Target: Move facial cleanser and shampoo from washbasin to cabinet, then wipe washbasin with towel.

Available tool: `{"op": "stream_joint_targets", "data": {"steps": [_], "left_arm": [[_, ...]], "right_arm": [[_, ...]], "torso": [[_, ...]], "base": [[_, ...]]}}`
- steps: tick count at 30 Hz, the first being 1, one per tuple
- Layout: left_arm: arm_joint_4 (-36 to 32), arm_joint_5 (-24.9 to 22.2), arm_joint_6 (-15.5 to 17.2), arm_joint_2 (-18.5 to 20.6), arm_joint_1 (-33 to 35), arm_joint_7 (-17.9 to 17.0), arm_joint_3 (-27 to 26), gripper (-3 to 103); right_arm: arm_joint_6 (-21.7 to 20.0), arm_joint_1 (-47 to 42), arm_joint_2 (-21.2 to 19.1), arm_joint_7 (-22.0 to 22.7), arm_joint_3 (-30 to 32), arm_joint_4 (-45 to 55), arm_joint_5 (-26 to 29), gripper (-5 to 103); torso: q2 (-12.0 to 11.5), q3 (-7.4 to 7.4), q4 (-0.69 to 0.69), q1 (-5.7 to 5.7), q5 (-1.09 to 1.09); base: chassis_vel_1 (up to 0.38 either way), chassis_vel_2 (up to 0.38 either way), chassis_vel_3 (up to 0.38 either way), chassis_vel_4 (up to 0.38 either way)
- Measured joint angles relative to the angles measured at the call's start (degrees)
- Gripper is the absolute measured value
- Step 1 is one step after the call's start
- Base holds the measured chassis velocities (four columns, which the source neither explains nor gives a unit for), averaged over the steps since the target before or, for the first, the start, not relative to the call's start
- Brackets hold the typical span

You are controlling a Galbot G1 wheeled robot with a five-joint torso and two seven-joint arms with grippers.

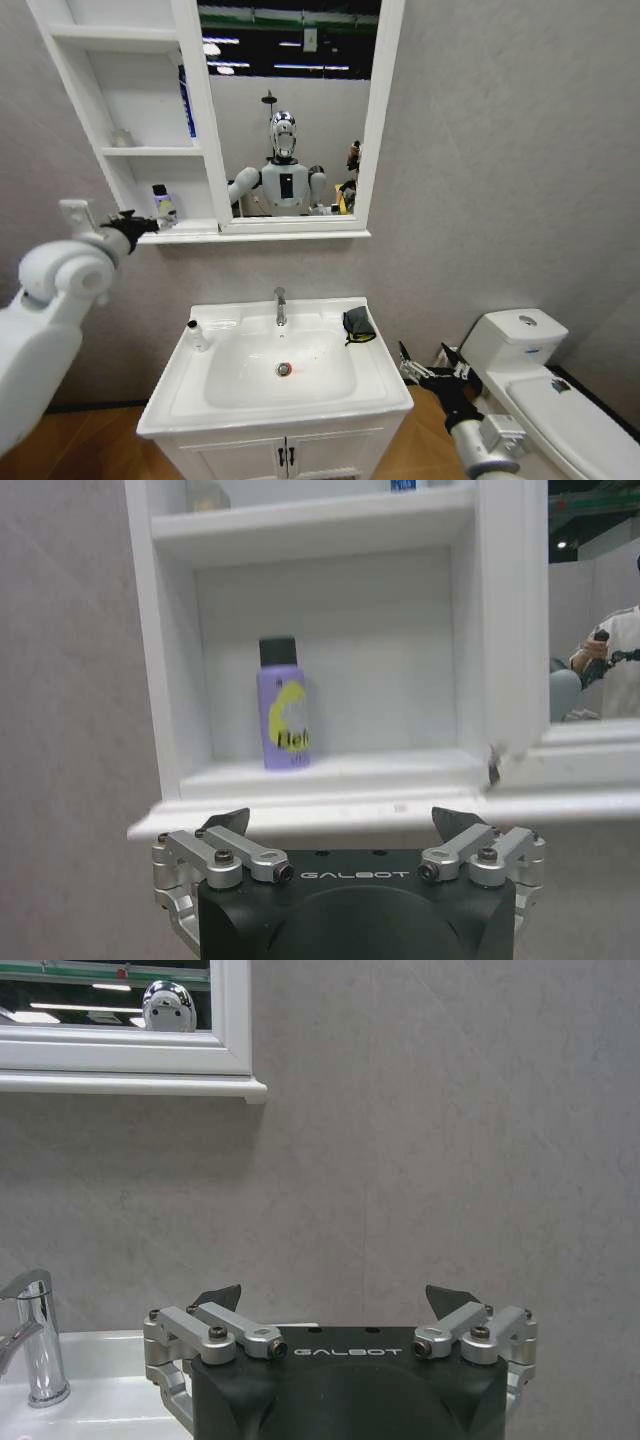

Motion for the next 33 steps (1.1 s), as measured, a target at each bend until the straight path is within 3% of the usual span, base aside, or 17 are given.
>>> {"op": "stream_joint_targets", "data": {"steps": [2, 4, 5, 7, 8, 9, 10, 12, 18, 24, 28, 33], "left_arm": [[-1.1, 1.5, -0.2, -1.4, 3.1, -0.1, -0.9, 100], [-2.4, 9.9, -2.0, -6.7, 11.8, 2.5, -2.9, 100], [-2.4, 9.9, -2.0, -6.7, 11.8, 2.5, -2.9, 100], [-1.2, 19.5, -6.3, -11.8, 18.4, 6.3, -3.1, 100], [-0.6, 21.8, -7.9, -13.0, 19.6, 7.3, -3.0, 100], [1.2, 27.0, -12.5, -16.0, 22.3, 9.3, -2.5, 100], [1.2, 27.0, -12.5, -16.0, 22.3, 9.3, -2.5, 100], [3.5, 31.6, -16.5, -19.5, 24.7, 11.0, -1.7, 100], [9.2, 36.8, -20.0, -23.6, 25.8, 11.6, 0.5, 100], [16.5, 38.6, -21.5, -26.2, 23.0, 11.3, 1.7, 100], [22.4, 38.7, -21.8, -27.7, 19.8, 8.2, 2.1, 100], [25.6, 38.8, -21.8, -28.5, 18.1, 7.1, 2.8, 100]], "right_arm": [[0.0, 0.0, 0.0, 0.0, -0.1, 0.1, -0.1, 100], [0.0, -0.2, 0.0, 0.0, 0.1, 0.5, -0.1, 100], [0.0, -0.2, 0.0, 0.0, 0.1, 0.5, -0.1, 100], [0.0, -0.7, 0.1, 0.0, 0.6, 0.8, 0.1, 100], [0.2, -0.9, 0.1, 0.0, 0.8, 0.8, 0.1, 100], [0.5, -1.2, 0.1, 0.0, 1.0, 0.8, 0.2, 100], [0.5, -1.2, 0.1, 0.0, 1.0, 0.8, 0.2, 100], [0.8, -1.3, 0.2, -0.1, 1.2, 0.8, 0.3, 100], [0.8, -0.9, 0.2, -0.1, 1.1, 0.8, 0.7, 100], [1.1, -0.8, 0.1, -0.1, 1.2, 0.3, 1.1, 100], [1.4, -0.9, -0.1, -0.2, 1.5, -0.1, 1.5, 100], [1.6, -0.8, -0.2, -0.2, 1.6, -0.6, 1.7, 100]], "torso": [[0.0, 0.0, -0.01, 0.0, -0.01], [0.0, 0.0, -0.01, 0.0, 0.0], [0.0, 0.0, -0.01, 0.0, 0.0], [0.0, 0.0, -0.01, 0.0, -0.01], [0.0, 0.01, 0.01, 0.0, -0.02], [0.0, 0.0, 0.0, 0.0, 0.0], [0.0, 0.0, 0.0, 0.0, 0.0], [0.0, 0.01, -0.01, 0.0, -0.01], [0.0, 0.01, -0.01, 0.0, 0.01], [0.0, 0.01, -0.02, 0.01, 0.0], [0.0, 0.02, -0.01, 0.02, -0.01], [0.0, 0.02, -0.01, 0.02, -0.01]], "base": [[0.0, 0.0, 0.0, 0.0], [0.0, 0.0, 0.0, 0.0], [0.0, 0.0, 0.0, 0.0], [0.0, 0.0, 0.0, 0.0], [0.0, 0.0, 0.0, 0.0], [0.0, 0.0, 0.0, 0.0], [0.0, 0.0, 0.0, 0.0], [0.0, 0.0, 0.0, 0.0], [0.0, 0.0, 0.0, 0.0], [0.0, 0.0, 0.0, 0.0], [0.0, 0.0, 0.0, 0.0], [0.0, 0.0, 0.0, 0.0]]}}
